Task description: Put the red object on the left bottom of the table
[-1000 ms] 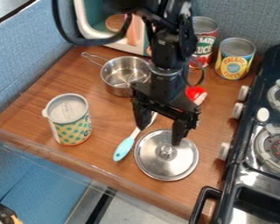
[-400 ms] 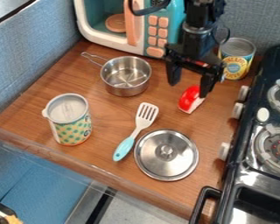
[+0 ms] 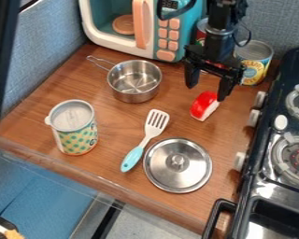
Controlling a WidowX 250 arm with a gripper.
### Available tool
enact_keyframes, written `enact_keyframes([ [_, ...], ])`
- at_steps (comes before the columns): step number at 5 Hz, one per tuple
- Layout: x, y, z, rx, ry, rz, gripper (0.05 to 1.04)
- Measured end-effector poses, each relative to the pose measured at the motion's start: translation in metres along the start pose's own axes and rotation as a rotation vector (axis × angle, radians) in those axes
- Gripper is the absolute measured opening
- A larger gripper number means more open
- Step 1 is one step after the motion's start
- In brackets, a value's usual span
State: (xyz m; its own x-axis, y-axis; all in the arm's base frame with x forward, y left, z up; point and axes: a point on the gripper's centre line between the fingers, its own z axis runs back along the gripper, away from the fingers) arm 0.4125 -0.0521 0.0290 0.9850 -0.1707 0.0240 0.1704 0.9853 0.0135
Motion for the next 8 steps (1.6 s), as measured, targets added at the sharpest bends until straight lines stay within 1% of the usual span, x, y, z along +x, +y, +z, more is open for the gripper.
enact_keyframes([
  [1,-0.002,-0.001,-0.02,-0.008,0.038,0.004,1.001],
  [2,-0.004,-0.002,-0.03,-0.013,0.055,0.005,0.944],
  [3,0.0,-0.002,-0.031,-0.009,0.03,-0.022,0.645],
  [4,-0.001,0.005,-0.028,0.008,0.025,-0.02,0.591],
  [5,0.001,0.03,0.012,0.027,-0.057,0.038,0.591],
  [6,-0.02,0.07,0.047,0.019,-0.082,0.117,0.591],
  [7,-0.053,0.11,0.053,0.006,-0.054,0.179,0.59],
  [8,-0.086,0.139,0.046,-0.002,-0.02,0.216,0.591],
])
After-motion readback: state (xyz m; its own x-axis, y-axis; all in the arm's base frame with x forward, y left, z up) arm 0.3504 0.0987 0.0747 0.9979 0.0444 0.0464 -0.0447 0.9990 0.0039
